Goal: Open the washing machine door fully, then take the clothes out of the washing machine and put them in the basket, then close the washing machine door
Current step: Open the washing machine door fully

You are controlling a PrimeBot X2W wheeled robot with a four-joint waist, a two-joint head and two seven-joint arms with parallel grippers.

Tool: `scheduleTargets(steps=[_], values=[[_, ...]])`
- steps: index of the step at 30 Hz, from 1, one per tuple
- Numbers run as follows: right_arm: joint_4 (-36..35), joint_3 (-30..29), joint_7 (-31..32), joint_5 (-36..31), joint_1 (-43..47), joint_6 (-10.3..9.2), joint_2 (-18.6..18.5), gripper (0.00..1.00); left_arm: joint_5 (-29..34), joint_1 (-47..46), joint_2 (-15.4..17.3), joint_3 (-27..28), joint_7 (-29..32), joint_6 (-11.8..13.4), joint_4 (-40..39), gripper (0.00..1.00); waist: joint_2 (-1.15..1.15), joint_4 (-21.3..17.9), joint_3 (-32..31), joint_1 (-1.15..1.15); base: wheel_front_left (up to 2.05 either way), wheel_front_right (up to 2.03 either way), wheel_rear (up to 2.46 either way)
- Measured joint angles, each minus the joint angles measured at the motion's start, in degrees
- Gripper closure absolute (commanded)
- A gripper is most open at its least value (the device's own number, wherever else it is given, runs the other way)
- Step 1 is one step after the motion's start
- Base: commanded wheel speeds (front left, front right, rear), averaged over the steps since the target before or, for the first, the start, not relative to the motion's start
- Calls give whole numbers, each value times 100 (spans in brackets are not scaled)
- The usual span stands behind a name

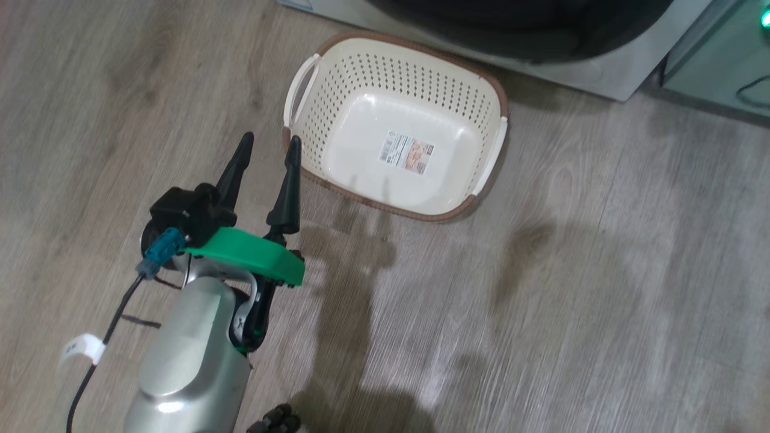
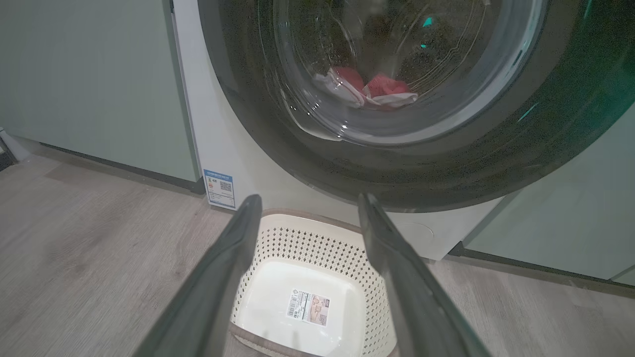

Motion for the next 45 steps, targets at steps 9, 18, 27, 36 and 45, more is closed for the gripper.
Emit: scheduleTargets(steps=[9,18,27,36,45], values=[[-592,199,388,134,816,0,247,100,205,216,1,191,0,-7,99,0,0,-49,-373,0,0,0,0],[-1136,356,642,332,1664,0,619,100,434,515,3,345,0,-9,236,0,0,0,-885,0,0,0,0],[-1412,510,892,475,2264,-1,1121,100,622,753,8,382,0,-16,275,0,0,147,-1363,0,0,0,0],[-1401,611,905,466,2641,-1,1594,100,691,906,13,411,0,-14,349,0,0,450,-1616,0,0,0,0],[-1448,742,762,525,2963,-1,1873,100,691,908,14,420,0,-3,405,0,0,782,-1766,0,0,0,0]])
